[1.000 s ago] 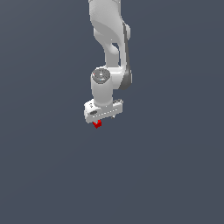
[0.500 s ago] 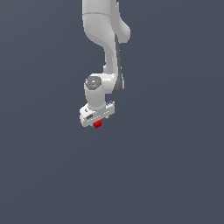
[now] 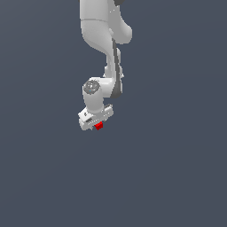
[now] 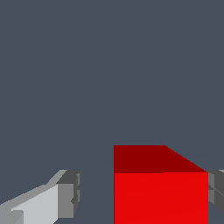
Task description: Pick up the red cube and move it to a goal position.
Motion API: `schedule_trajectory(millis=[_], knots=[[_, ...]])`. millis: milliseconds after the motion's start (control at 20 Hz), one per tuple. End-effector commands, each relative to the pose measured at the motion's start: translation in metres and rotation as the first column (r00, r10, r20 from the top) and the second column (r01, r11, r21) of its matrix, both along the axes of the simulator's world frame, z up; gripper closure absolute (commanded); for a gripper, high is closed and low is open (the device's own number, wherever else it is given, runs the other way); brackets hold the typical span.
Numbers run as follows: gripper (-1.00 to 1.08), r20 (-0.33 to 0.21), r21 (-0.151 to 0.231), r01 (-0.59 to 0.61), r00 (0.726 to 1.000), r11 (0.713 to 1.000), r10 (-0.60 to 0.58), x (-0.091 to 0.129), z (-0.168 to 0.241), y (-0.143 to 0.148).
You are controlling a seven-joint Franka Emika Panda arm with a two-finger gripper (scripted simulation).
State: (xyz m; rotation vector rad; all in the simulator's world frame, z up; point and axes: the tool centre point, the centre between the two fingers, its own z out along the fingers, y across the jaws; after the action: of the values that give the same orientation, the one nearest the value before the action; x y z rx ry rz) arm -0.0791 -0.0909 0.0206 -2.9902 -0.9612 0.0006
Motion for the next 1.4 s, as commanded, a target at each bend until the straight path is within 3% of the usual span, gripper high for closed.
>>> schedule_trajectory(millis=[0,800,1350], knots=[[1.08,0.001,0.000,-0.004,1.000,1.000,0.004,0.000,-0.001,-0.001],[1.08,0.001,0.000,-0.004,1.000,1.000,0.004,0.000,0.008,0.004],[1.08,0.001,-0.001,-0.004,1.000,1.000,0.004,-0.006,0.068,0.035]])
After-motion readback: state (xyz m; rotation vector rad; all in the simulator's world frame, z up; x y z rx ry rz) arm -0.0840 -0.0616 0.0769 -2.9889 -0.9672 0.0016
